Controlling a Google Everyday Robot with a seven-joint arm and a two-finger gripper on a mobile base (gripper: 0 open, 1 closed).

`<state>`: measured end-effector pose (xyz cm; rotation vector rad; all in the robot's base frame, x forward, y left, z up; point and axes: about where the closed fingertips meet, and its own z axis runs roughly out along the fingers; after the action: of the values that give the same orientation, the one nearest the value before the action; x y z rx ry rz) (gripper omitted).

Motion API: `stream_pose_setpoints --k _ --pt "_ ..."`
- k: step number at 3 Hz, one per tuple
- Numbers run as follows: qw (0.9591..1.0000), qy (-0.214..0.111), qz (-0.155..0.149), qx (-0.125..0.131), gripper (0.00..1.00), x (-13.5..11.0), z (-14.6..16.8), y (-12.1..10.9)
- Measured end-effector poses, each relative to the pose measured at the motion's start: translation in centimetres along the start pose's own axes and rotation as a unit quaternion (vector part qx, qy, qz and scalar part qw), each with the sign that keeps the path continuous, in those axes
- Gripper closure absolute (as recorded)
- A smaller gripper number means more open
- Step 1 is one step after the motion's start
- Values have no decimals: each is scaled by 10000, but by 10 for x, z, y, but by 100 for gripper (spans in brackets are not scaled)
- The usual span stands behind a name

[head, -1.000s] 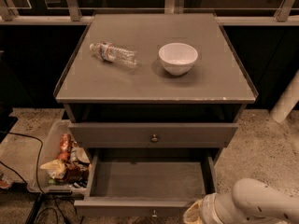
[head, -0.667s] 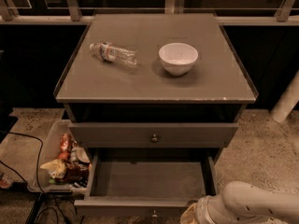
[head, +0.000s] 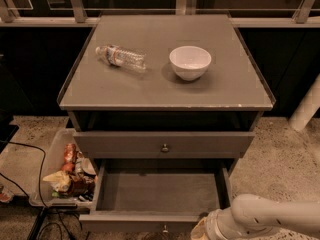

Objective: Close middle drawer

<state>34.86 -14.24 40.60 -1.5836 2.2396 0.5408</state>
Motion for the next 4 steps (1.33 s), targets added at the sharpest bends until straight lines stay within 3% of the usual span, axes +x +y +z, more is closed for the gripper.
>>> stream_pose_setpoints --k 2,3,4 --pt "10000 0 0 0 35 0 0 0" --pt "9998 -6 -191 18 12 -5 4 2" --pt "9986 -43 -467 246 0 -16 1 -9"
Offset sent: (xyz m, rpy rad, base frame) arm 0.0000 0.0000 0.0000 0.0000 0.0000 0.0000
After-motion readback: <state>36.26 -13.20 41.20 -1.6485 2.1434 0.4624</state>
